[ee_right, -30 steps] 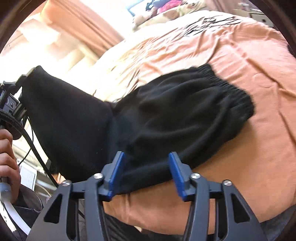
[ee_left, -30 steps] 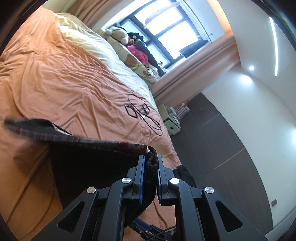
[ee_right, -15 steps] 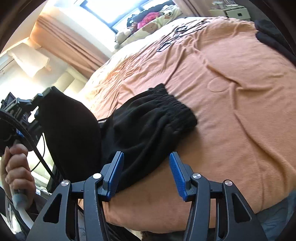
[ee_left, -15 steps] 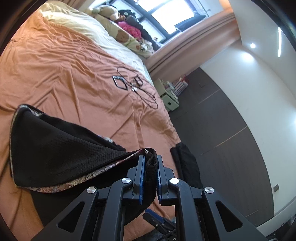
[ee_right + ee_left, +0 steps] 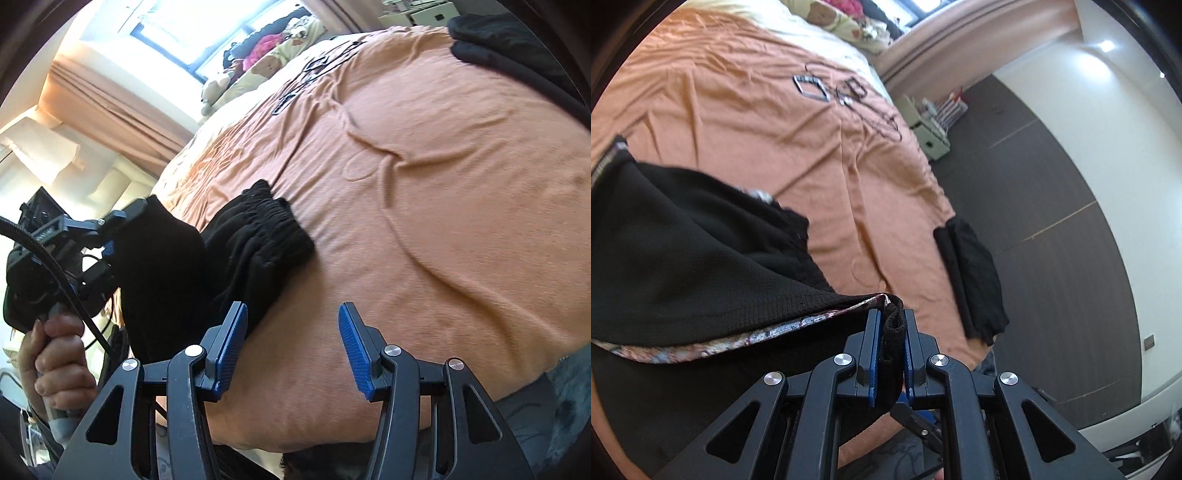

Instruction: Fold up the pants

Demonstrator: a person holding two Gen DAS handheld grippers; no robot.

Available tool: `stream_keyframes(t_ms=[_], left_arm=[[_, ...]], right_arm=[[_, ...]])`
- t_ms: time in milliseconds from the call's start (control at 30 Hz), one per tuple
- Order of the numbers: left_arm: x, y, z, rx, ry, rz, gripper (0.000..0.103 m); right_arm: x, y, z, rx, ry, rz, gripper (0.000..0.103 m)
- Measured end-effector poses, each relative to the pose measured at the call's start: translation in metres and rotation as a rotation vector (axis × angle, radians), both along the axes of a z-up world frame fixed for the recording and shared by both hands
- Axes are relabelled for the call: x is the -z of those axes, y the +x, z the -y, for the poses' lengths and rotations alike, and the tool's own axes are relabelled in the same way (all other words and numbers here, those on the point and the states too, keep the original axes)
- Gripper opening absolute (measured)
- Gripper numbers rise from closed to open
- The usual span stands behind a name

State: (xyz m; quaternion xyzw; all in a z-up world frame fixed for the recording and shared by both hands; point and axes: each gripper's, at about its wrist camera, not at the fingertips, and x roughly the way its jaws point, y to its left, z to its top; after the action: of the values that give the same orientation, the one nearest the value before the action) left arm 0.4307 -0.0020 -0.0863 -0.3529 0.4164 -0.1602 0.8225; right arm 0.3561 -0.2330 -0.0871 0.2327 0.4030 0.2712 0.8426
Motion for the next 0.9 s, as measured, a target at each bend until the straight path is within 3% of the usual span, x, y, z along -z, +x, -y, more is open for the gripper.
stream_keyframes(t_ms=[233, 300, 367, 467, 900], left_arm=[[0.024, 0.011, 0.023, 0.037, 0.015, -0.068, 0.013], [0.029, 0.015, 0.028, 0.070, 0.023, -0.091, 0.025], [0.033, 0.015, 0.030, 0.090, -0.001, -0.098, 0.051], [0.032, 0.010, 0.025, 0.073, 0.025, -0.089, 0.068], [0.037, -0.023, -0.055, -0.079, 0.049, -0.099, 0.072]], right_arm=[[0.006, -0.003, 0.017, 0.014, 0.001, -0.035, 0.050], [0.006, -0.004, 0.017, 0.013, -0.001, -0.042, 0.050], [0.005, -0.004, 0.015, 0.008, -0.002, -0.046, 0.050], [0.004, -0.005, 0.011, -0.006, -0.003, -0.042, 0.050], [-0.008, -0.001, -0.014, -0.029, -0.048, 0.000, 0.050]])
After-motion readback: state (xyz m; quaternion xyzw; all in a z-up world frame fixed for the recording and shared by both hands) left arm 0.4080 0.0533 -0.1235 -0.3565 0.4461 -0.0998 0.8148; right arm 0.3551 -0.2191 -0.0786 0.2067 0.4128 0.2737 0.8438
